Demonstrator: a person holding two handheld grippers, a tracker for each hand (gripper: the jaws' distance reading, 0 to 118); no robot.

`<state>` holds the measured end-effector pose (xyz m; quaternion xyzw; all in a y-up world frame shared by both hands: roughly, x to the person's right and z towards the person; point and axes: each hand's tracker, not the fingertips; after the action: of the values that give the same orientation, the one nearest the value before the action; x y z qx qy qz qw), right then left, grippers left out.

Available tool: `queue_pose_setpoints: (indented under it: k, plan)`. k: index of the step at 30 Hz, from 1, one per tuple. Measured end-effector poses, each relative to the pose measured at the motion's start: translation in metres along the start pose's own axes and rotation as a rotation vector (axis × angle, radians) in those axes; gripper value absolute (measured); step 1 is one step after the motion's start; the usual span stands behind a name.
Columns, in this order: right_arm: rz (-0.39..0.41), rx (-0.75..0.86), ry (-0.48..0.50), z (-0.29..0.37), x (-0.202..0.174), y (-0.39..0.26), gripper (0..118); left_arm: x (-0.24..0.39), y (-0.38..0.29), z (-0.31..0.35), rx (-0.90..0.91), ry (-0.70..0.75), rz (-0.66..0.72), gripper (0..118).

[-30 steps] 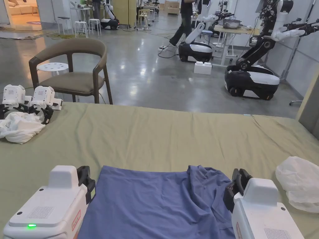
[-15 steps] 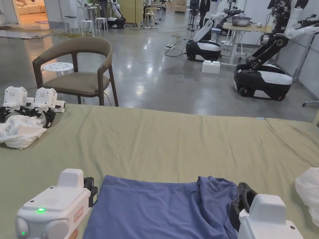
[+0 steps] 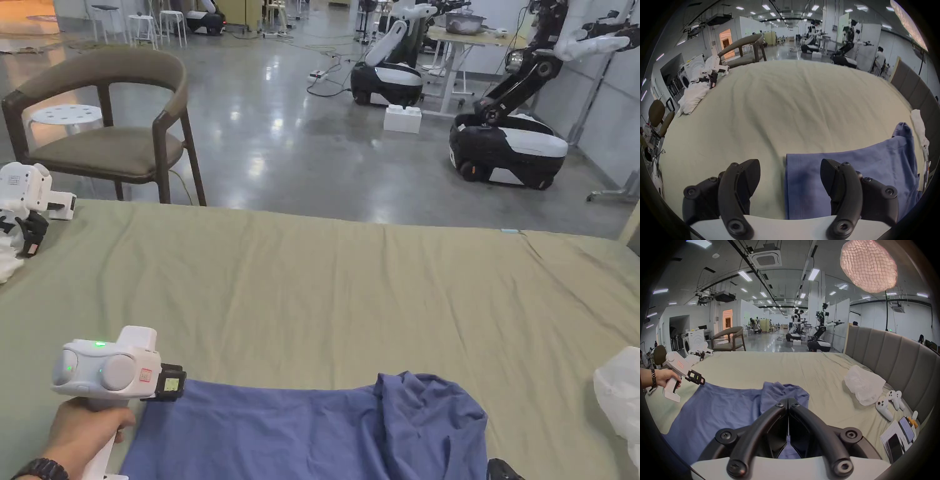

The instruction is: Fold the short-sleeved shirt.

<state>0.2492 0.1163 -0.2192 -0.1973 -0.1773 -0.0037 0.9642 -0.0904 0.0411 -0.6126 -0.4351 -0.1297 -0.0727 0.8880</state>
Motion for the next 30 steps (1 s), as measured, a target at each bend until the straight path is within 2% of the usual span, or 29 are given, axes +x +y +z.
queue_pose_setpoints:
  k: [2,4,6,7,10,11,13,14,17,19,20,25,28,29,30]
  plan:
    - [-0.006,-0.02,-0.014,-0.004,0.008,-0.006,0,-0.001,-0.003,-0.018,-0.038,-0.018,-0.02,79]
    - [-0.002,-0.048,-0.031,-0.008,0.016,-0.012,0,0.005,-0.007,-0.035,-0.156,0.054,-0.056,79]
    - [-0.008,-0.071,-0.044,-0.014,0.025,-0.014,0,0.009,-0.011,-0.029,-0.066,0.047,-0.039,76]
    - [-0.019,-0.082,-0.048,-0.019,0.029,-0.014,0,0.014,-0.009,-0.03,-0.077,0.048,-0.044,71]
    - [-0.058,-0.141,-0.059,-0.046,0.044,-0.007,0,0.028,-0.012,-0.02,-0.035,0.014,-0.131,24]
    - [-0.07,-0.168,-0.056,-0.059,0.049,-0.003,6,0.032,-0.013,-0.019,-0.034,0.016,-0.156,2]
    - [-0.081,-0.265,-0.027,-0.091,0.062,0.009,28,0.034,-0.014,-0.014,-0.04,0.009,-0.163,0]
    - [-0.113,-0.29,-0.018,-0.107,0.068,0.014,41,0.031,-0.015,-0.01,-0.04,0.006,-0.153,0]
    - [-0.095,-0.366,-0.012,-0.158,0.079,0.029,46,0.026,-0.015,0.01,0.008,-0.034,-0.084,0]
    - [-0.051,-0.421,0.002,-0.192,0.08,0.036,55,0.029,-0.021,0.035,0.045,-0.046,-0.091,0]
    - [-0.052,-0.454,0.015,-0.207,0.08,0.037,59,0.03,-0.023,0.043,0.061,-0.047,-0.098,0]
    - [-0.07,-0.554,0.062,-0.268,0.073,0.027,59,0.029,-0.031,0.076,0.107,-0.057,-0.072,0]
    - [-0.076,-0.678,0.025,-0.286,0.071,0.012,59,0.024,-0.032,0.082,0.117,-0.057,-0.074,0]
    - [-0.074,-0.677,0.026,-0.287,0.071,0.008,52,0.023,-0.031,0.082,0.117,-0.055,-0.075,0]
    - [-0.069,-0.627,0.025,-0.281,0.07,0.01,51,0.02,-0.03,0.08,0.115,-0.054,-0.076,0]
